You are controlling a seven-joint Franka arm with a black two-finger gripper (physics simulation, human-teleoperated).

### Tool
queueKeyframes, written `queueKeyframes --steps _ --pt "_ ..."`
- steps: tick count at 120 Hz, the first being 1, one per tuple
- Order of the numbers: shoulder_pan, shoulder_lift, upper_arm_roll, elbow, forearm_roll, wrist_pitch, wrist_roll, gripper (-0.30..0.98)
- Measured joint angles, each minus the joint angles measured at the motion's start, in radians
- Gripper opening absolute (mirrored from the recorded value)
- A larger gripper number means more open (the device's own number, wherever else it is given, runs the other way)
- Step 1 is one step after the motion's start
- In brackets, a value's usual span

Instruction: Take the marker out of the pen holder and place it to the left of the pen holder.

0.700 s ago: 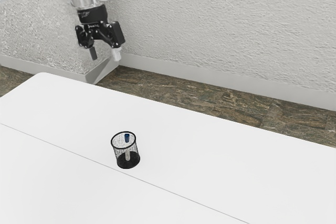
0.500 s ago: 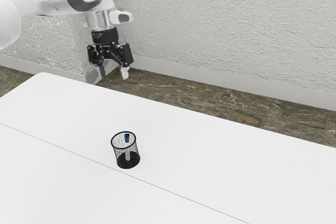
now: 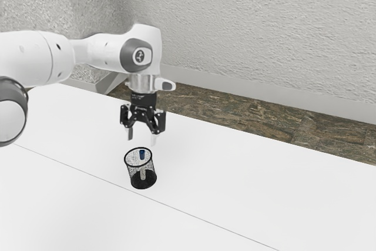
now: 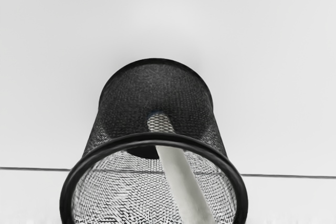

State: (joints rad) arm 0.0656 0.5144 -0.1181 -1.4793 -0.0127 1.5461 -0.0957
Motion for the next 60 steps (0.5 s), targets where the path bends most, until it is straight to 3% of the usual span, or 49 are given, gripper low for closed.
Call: queueKeyframes --steps 60 --pt "-0.012 0.064 0.017 0.025 -0.015 -0.157 -0.182 0.42"
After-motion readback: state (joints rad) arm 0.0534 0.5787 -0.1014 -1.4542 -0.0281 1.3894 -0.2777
